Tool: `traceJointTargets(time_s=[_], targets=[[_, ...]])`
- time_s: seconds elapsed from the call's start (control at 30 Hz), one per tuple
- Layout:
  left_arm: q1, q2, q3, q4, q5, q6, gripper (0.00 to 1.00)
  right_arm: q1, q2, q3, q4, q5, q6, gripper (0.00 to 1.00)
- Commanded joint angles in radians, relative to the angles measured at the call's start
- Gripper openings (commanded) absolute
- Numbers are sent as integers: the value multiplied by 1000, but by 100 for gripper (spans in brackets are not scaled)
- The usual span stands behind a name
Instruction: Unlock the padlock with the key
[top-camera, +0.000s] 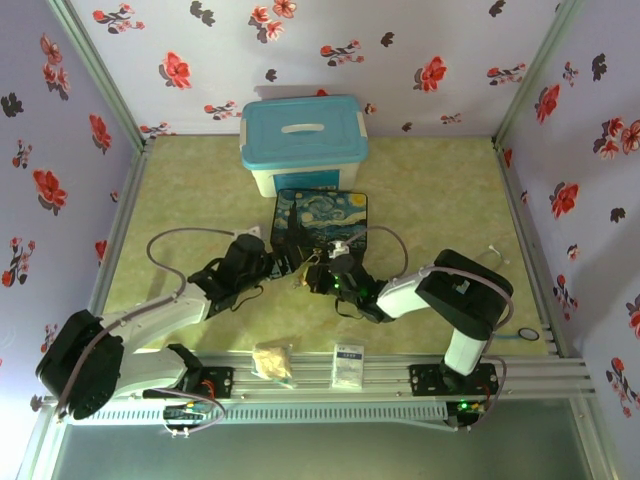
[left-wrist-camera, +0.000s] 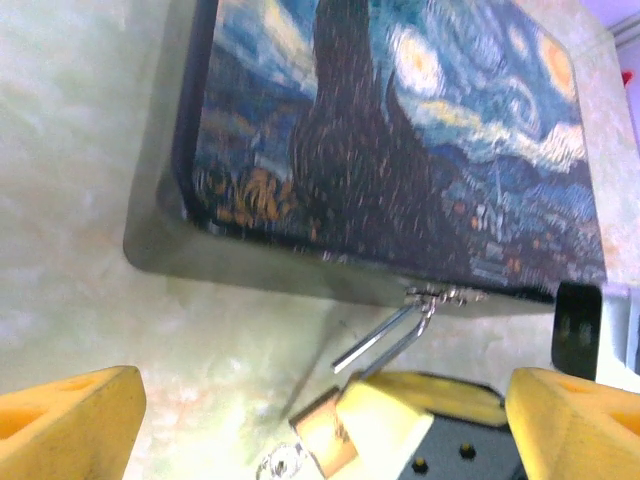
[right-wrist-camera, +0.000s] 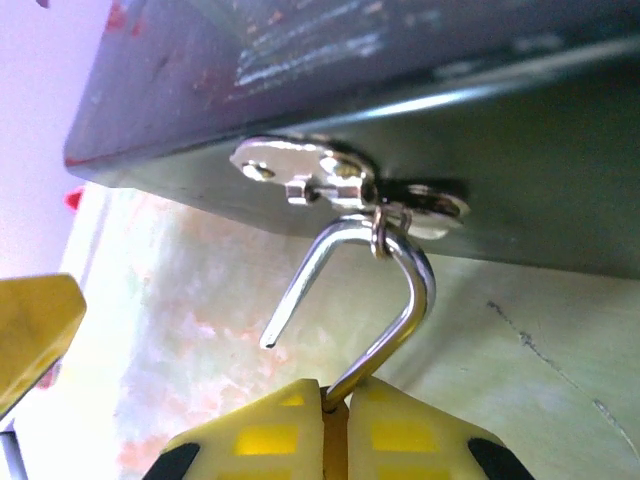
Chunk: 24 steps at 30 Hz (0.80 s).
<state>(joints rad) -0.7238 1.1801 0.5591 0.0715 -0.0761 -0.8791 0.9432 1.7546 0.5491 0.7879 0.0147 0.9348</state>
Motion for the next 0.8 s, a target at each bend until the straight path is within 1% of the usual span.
traceJointTargets(time_s=[0.0,0.07,0.13,0.27,0.43,0.5,0.53,0.6,0.63,0.7,0.77], targets=[[23,10,90,-46,-71,102,93,-28,54,-61,-25,-4,179,0],[32,37,131,-71,-102,145,93,-27,54,-62,-38,8,195,0],[50,72,170,-81,-104,174,94,-29,60,-73,-27,24,220,0],[77,143,226,-74,-106,224,93,-33,92,-94,42,40,270,0],[84,238,294,-76,-164,306,92,-33,138,-106,118,40,318,0],[87,272,326,-96,-176,340,91,-32,114,-132,127,70,317,0],[86,278,333,-104,-181,347,90,-31,84,-139,96,90,307,0],[86,263,319,-99,-184,352,87,-26,-19,-125,-85,129,248,0],[85,248,300,-84,-175,350,83,-20,-67,-115,-181,153,225,1],[77,186,235,-8,-103,384,74,-14,-163,-100,-310,207,164,6],[56,124,184,17,-72,445,70,-23,-230,-66,-453,241,123,11]])
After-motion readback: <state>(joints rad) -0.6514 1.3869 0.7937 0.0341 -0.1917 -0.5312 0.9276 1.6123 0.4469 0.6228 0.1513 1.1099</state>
